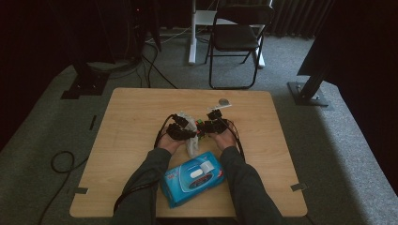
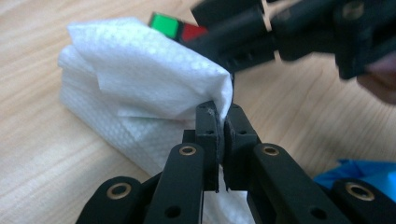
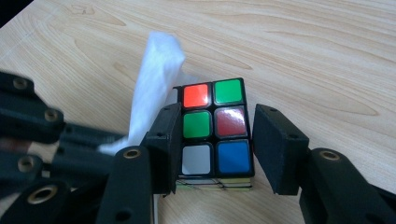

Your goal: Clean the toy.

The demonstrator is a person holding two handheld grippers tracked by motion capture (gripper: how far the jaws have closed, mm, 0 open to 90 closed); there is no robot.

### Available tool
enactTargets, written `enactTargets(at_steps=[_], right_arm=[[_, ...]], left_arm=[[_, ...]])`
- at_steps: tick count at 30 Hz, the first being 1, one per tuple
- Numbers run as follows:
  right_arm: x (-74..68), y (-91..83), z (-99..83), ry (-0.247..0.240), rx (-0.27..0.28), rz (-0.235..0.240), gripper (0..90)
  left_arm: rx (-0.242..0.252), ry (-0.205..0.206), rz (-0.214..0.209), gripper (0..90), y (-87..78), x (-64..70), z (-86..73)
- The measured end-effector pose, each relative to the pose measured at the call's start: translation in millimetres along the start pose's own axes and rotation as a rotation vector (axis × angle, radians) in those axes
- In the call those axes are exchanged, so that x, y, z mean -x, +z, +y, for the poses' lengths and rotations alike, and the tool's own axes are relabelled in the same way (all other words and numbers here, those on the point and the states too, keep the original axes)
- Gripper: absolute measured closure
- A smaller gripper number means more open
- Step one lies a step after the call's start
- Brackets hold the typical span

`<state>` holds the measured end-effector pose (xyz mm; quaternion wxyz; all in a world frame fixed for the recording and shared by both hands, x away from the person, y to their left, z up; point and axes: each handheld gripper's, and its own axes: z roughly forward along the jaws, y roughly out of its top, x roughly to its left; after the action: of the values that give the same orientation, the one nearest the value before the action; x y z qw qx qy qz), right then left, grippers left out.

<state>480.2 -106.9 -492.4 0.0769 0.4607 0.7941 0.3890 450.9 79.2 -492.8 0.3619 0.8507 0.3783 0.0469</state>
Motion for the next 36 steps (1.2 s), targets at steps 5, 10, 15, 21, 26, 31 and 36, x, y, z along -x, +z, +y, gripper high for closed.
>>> enactTargets(at_steps=[5,10,15,21,26,31,36], right_arm=[[-0.9,0.1,0.1,0.006,0.0,-0.003,53.1],[-3.8,-0.4,-0.2,-0.003,-0.007,-0.004,53.6],[-4.0,-2.5,-0.6,-0.005,-0.016,-0.012,53.7],[-9.1,-3.7,-0.4,-0.022,-0.032,-0.032,52.6],[-12.9,-4.0,-0.7,-0.017,-0.042,-0.036,52.5],[-14.6,-3.1,-1.5,-0.02,-0.05,-0.006,51.2],[-14.5,-5.5,-4.4,-0.02,-0.024,0.04,50.7]], left_arm=[[-0.051,-0.017,0.031,86.5,9.1,-7.3,-9.4],[-0.089,-0.061,0.049,85.9,22.7,-16.8,-10.2],[-0.072,-0.105,0.089,85.1,22.4,-23.4,-8.3],[-0.026,-0.113,0.09,85.1,14.1,-22.4,-4.7],[-0.005,-0.139,0.102,84.8,10.1,-27.5,-5.7],[0.003,-0.156,0.112,83.4,7.7,-31.4,-7.6],[0.031,-0.183,0.119,83.0,4.8,-33.7,-9.9]])
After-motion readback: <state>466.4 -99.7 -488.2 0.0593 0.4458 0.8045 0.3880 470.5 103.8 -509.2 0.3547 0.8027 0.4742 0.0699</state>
